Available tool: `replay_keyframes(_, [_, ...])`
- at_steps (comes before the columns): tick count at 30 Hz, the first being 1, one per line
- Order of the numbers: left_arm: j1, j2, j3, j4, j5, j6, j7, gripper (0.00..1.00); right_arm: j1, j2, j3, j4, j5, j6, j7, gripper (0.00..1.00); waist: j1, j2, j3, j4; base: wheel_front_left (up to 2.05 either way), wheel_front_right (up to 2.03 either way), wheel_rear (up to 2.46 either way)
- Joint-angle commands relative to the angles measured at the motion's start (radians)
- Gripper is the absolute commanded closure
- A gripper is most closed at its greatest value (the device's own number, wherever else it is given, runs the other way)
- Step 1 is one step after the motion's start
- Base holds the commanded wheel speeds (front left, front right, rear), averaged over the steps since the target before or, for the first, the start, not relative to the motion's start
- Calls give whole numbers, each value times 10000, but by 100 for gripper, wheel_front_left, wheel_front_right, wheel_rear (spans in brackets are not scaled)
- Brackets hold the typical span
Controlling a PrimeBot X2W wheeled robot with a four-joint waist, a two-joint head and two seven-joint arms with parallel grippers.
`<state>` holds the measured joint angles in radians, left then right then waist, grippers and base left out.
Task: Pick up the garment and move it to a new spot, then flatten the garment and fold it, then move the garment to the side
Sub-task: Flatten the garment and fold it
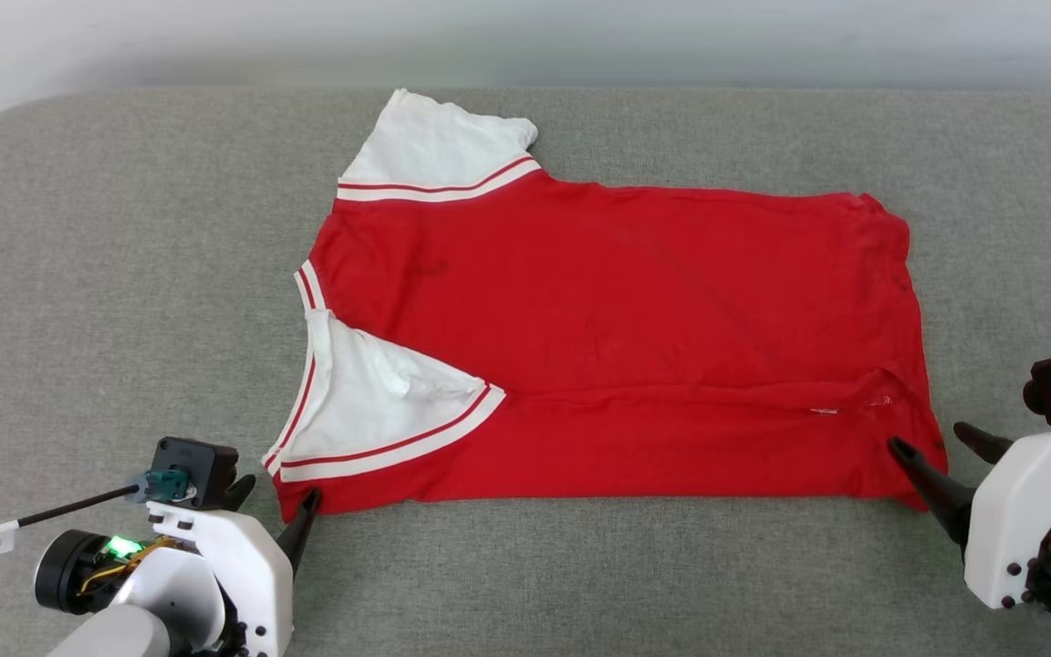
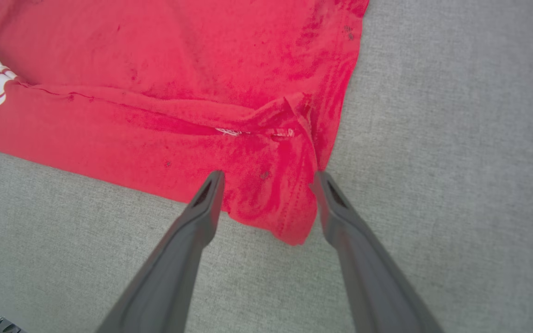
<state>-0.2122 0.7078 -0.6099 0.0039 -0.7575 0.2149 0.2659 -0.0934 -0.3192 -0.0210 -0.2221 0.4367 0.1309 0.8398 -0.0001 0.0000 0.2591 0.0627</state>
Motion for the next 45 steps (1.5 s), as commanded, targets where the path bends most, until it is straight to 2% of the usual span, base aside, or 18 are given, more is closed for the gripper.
replay_keyframes(1, [35, -77, 63, 90, 12, 137, -25, 0, 151, 97, -80, -186, -90, -3, 57, 0, 1, 0, 138, -64, 0, 0, 0])
replay_keyframes(4, [-102, -182, 86, 471, -37, 182, -51, 0, 171, 174, -162, -428, -88, -3, 133, 0, 1, 0, 328, -120, 0, 0, 0])
replay_keyframes(9, [-249, -469, -112, 1468, -260, -220, 111, 0, 163, 108, -202, -646, -140, -3, 262, 0, 1, 0, 611, -218, 0, 0, 0])
replay_keyframes(10, [-260, -575, -211, 1659, -367, -384, 220, 27, 163, 81, -239, -687, -156, -3, 284, 0, 1, 0, 648, -226, 0, 0, 0])
replay_keyframes(11, [-266, -689, -290, 1818, -501, -581, 312, 82, 161, 60, -282, -733, -170, -3, 283, 0, 1, 0, 674, -230, 0, 0, 0])
replay_keyframes(12, [-259, -816, -382, 1944, -614, -762, 372, 100, 149, 49, -328, -764, -179, -3, 299, 0, 1, 0, 696, -234, 0, 0, 0])
replay_keyframes(14, [-249, -964, -555, 2126, -760, -1084, 466, 100, 104, -2, -422, -820, -314, -3, 310, 0, 1, 0, 698, -220, 0, 0, 0])
replay_keyframes(17, [-309, -1092, -559, 2245, -810, -1285, 222, 100, 96, -4, -510, -774, -513, -3, 333, 0, 1, 0, 559, -113, 0, 0, 0])
replay_keyframes(25, [-500, -880, -487, 1526, -424, -1448, -341, 100, 207, 187, -494, 79, -1083, -3, 579, 0, 1, 0, 71, 259, 0, 0, 0])
replay_keyframes(36, [-610, -212, -438, -987, 164, -962, -226, 100, -145, 690, -697, 1925, -1681, -3, 553, 0, 1, 0, 128, 677, 0, 0, 0])
replay_keyframes(41, [-566, 18, -450, -1581, 345, -743, -51, 100, -187, 983, -617, 2784, -1749, -3, 504, 0, 1, 0, 342, 761, 0, 0, 0])
replay_keyframes(42, [-570, 74, -491, -1620, 403, -730, 8, 100, -192, 1005, -579, 2920, -1768, -3, 507, 53, 1, 0, 375, 764, 0, 0, 0])
replay_keyframes(43, [-567, 95, -510, -1650, 428, -716, 29, 100, -192, 1011, -545, 3024, -1785, -3, 469, 66, 1, 0, 400, 765, 0, 0, 0])
replay_keyframes(44, [-555, 108, -525, -1663, 419, -703, 77, 100, -202, 1013, -518, 3108, -1790, -3, 427, 100, 1, 0, 417, 764, 0, 0, 0])
replay_keyframes(45, [-534, 129, -551, -1660, 392, -708, 123, 100, -209, 985, -456, 3174, -1745, -3, 405, 100, 1, 0, 423, 756, 0, 0, 0])
